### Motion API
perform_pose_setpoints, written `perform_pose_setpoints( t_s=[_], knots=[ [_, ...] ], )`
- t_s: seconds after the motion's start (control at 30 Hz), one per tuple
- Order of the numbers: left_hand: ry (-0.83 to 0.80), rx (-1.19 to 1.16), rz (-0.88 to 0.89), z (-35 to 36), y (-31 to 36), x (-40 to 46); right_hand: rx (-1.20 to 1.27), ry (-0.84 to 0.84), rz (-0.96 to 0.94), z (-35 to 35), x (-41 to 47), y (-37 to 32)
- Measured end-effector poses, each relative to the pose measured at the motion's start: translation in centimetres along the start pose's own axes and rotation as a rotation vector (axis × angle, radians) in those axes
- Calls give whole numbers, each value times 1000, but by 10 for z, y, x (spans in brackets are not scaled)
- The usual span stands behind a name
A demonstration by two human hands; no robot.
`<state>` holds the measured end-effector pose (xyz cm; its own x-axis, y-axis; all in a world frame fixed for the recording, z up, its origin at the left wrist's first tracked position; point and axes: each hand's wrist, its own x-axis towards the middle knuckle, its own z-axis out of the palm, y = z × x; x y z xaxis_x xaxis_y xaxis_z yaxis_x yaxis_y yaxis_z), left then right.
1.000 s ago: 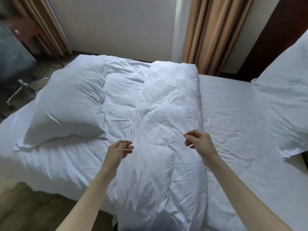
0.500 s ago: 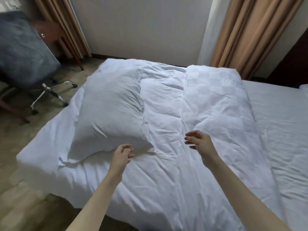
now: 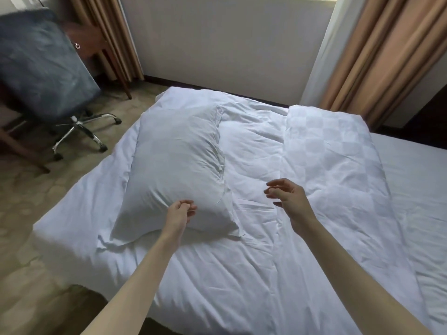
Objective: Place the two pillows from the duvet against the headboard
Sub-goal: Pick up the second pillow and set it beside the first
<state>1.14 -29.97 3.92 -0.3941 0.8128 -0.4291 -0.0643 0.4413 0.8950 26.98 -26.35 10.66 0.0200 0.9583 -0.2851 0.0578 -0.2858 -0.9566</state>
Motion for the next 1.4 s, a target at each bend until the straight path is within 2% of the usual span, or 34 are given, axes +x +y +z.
perform_pose_setpoints(
  t_s=[0.17, 0.33, 0.57, 0.73, 0.9, 1.1, 1.27, 1.4],
  knots=[
    [89, 25, -4, 4, 0, 33, -25, -3, 17, 8, 31, 1],
    [190, 110, 19, -18, 19, 102, -58, -20, 51, 49, 82, 0],
    [145, 231, 11, -66, 49, 223, -9, -8, 121, 139, 172, -13],
    [158, 298, -7, -98, 67, 299, -89, -27, 209, 189, 238, -14],
    [151, 369, -156, -126, 70, 368, -213, -1, 321, 231, 303, 2],
    [183, 344, -303, -129, 57, 427, -282, 23, 369, 243, 365, 29],
    [182, 201, -396, -133, 40, 455, -270, -24, 442, 248, 404, 60],
    [248, 218, -477, -122, 24, 459, -287, 6, 530, 261, 425, 80]
  ],
)
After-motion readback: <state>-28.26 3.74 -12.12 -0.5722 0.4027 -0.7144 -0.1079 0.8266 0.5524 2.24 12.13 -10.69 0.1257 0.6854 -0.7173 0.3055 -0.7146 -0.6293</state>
